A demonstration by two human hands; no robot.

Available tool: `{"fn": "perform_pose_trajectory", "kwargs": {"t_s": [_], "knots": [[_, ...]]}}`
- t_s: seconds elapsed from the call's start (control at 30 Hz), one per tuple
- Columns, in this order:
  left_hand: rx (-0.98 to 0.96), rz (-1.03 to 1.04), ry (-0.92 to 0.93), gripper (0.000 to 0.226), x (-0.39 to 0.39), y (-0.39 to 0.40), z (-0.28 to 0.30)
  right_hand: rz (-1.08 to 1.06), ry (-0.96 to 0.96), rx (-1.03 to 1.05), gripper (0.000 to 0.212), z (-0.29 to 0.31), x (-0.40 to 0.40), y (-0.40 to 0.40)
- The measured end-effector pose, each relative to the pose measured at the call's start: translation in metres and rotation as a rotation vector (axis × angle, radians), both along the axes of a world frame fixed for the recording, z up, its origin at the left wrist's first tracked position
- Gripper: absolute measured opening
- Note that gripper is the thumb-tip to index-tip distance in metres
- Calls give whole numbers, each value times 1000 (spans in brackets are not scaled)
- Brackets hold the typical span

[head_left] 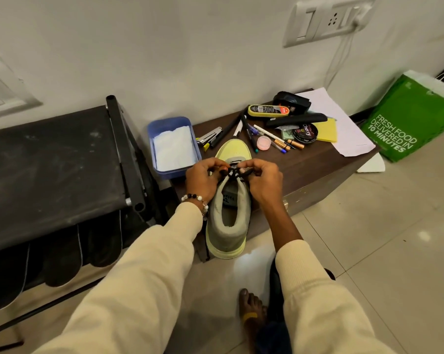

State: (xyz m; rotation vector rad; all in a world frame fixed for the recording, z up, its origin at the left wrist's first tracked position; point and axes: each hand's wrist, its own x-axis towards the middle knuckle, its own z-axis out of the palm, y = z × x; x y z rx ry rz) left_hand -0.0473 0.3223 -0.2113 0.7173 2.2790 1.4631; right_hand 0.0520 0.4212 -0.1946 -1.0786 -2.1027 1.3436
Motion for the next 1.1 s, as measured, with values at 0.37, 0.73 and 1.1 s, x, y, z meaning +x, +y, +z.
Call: {"fn": "perform_pose_trajectory", "kwargs": {"t_s": [0.37,0.73,1.1], "knots": [[-149,-12,-59,17,-7,10,7,-20,-13,-67,28,5,-1,4],[-37,-67,-27,15,3,-9,20,181,-101,-25,21,14,9,10],[-267,-49,226,15,4,0,18,224,-228,93,14,19,3,5]]}}
